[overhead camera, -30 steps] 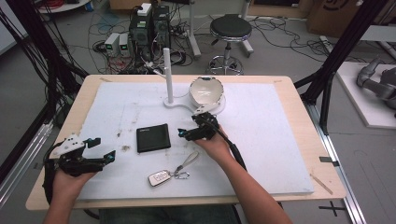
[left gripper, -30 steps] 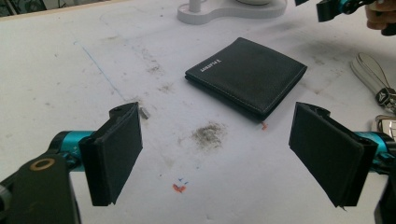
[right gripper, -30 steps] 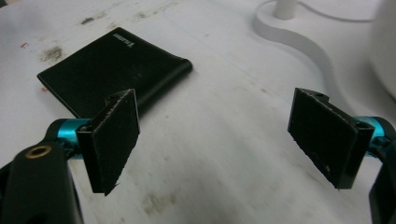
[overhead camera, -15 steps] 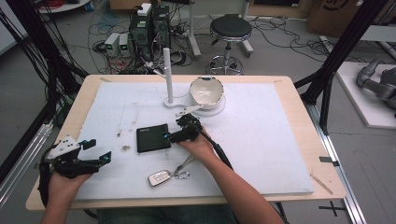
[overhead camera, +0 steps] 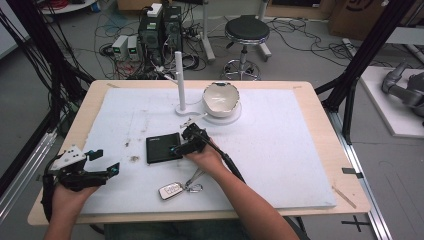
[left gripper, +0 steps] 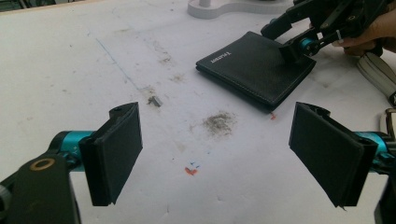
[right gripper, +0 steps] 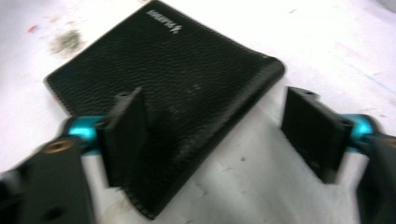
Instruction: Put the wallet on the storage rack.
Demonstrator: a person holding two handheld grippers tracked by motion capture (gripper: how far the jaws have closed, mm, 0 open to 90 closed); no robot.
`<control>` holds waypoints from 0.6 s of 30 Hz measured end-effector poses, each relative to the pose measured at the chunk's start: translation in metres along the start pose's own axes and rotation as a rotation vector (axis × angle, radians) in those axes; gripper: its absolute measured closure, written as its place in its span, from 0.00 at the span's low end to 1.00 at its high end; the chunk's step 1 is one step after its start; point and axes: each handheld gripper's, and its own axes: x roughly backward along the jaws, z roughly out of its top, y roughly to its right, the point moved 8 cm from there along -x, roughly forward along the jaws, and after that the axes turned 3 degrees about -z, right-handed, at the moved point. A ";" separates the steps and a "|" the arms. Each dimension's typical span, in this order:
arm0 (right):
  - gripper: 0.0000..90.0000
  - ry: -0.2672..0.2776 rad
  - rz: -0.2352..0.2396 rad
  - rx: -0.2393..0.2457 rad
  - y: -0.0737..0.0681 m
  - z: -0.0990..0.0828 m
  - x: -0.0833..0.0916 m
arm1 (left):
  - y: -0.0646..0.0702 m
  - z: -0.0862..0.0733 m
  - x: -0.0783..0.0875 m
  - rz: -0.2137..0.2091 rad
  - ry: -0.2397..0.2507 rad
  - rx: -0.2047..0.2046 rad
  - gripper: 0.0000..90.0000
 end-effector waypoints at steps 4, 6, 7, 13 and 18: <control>0.46 -0.010 0.015 -0.007 -0.003 -0.001 0.002 | 0.000 0.000 0.000 0.000 0.000 -0.001 0.19; 0.52 -0.015 0.027 -0.010 -0.003 -0.001 0.002 | 0.000 0.000 0.000 0.000 -0.002 -0.003 0.19; 0.58 -0.013 0.029 -0.012 -0.003 -0.001 0.003 | 0.000 0.000 0.000 0.000 -0.002 -0.003 0.19; 0.88 -0.005 0.023 0.012 -0.002 0.001 0.009 | 0.000 0.000 -0.001 0.002 -0.004 -0.002 0.19; 0.95 -0.006 0.004 0.052 -0.005 0.002 0.010 | 0.000 0.000 -0.001 0.003 -0.004 -0.004 0.19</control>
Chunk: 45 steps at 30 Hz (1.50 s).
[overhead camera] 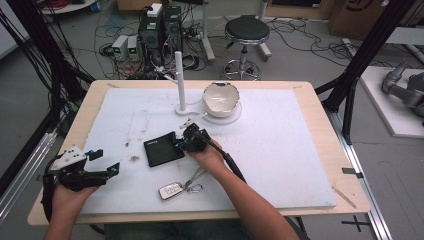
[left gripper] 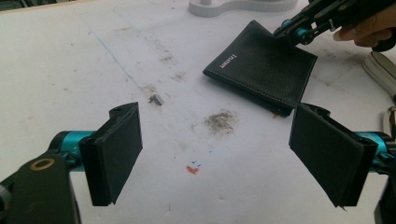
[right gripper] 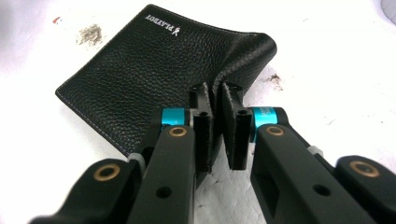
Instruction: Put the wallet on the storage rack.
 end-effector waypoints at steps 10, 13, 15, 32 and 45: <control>0.96 0.065 -0.004 0.007 0.000 0.010 0.015 | -0.003 0.000 0.001 0.003 0.009 0.008 0.19; 0.96 0.098 -0.014 0.015 0.002 0.015 0.025 | -0.003 0.001 0.002 0.005 0.010 0.006 0.19; 0.96 0.106 -0.019 0.024 0.003 0.017 0.029 | -0.003 0.001 0.002 0.005 0.009 0.007 0.19; 0.96 0.232 -0.135 0.021 0.040 0.040 0.098 | -0.003 0.005 -0.007 -0.007 0.012 0.004 0.19; 0.96 0.288 -0.224 0.037 0.064 0.061 0.144 | -0.002 0.008 -0.010 -0.017 0.015 0.004 0.19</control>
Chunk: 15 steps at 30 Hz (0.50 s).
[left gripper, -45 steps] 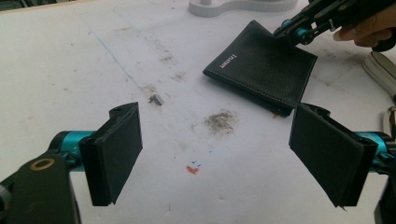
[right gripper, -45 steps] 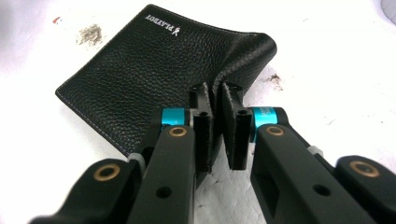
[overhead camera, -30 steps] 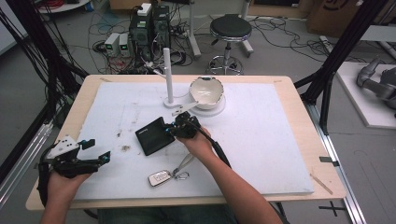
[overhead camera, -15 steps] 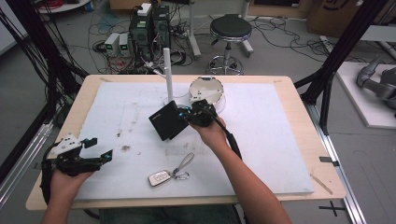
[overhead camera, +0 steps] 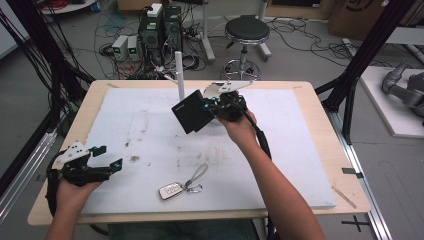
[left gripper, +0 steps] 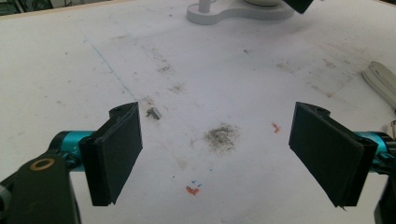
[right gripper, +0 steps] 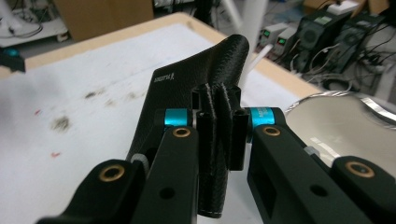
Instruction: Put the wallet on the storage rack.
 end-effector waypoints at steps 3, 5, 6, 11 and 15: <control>0.96 -0.007 -0.019 0.000 0.008 0.003 0.003 | 0.000 0.000 0.000 0.001 0.000 0.001 0.19; 0.96 -0.012 -0.044 0.009 0.017 0.007 0.006 | -0.001 -0.001 0.000 0.000 -0.004 0.004 0.19; 0.96 -0.005 -0.065 0.003 0.026 0.011 0.010 | -0.001 -0.002 0.000 0.002 -0.006 0.004 0.19; 0.96 -0.001 -0.104 0.008 0.042 0.018 0.018 | -0.001 -0.002 -0.002 0.000 -0.004 0.009 0.19; 0.96 0.002 -0.130 -0.005 0.056 0.022 0.023 | -0.001 -0.002 -0.002 -0.002 -0.006 0.007 0.19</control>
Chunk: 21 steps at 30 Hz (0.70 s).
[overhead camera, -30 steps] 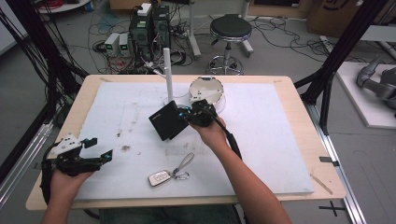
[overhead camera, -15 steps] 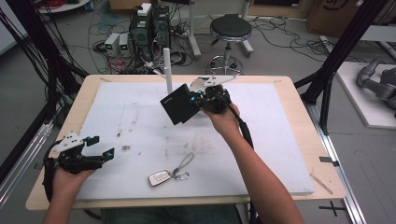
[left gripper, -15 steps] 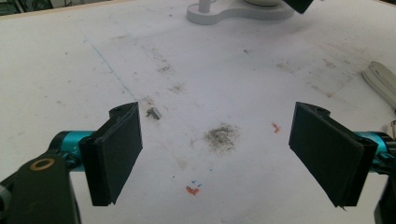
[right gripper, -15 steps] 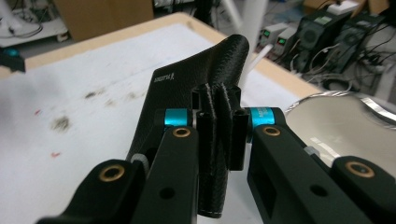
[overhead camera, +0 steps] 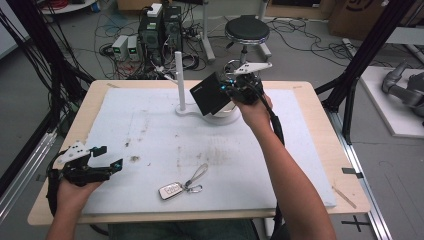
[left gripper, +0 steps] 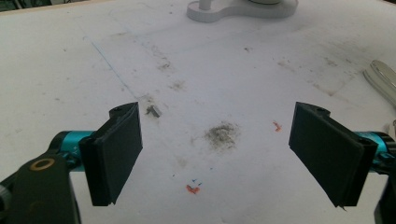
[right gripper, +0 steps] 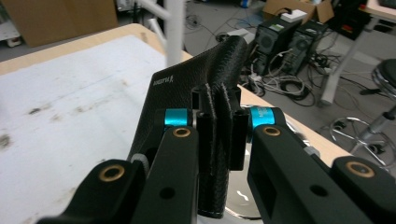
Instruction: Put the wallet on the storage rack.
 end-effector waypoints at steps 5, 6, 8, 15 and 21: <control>0.96 0.003 -0.048 -0.005 0.020 0.005 0.000 | -0.001 0.000 0.000 0.004 0.001 0.002 0.19; 0.96 0.003 -0.048 -0.005 0.020 0.005 0.000 | -0.001 -0.001 0.000 0.003 0.002 0.002 0.19; 0.96 0.002 -0.064 -0.013 0.027 0.005 -0.002 | -0.002 -0.001 0.000 0.005 0.000 0.003 0.19; 0.96 -0.034 -0.094 -0.021 0.039 -0.004 -0.015 | -0.002 -0.001 0.000 0.004 0.000 0.004 0.19; 0.96 -0.078 -0.133 -0.014 0.050 -0.015 -0.022 | -0.004 -0.002 0.000 0.006 0.000 0.008 0.19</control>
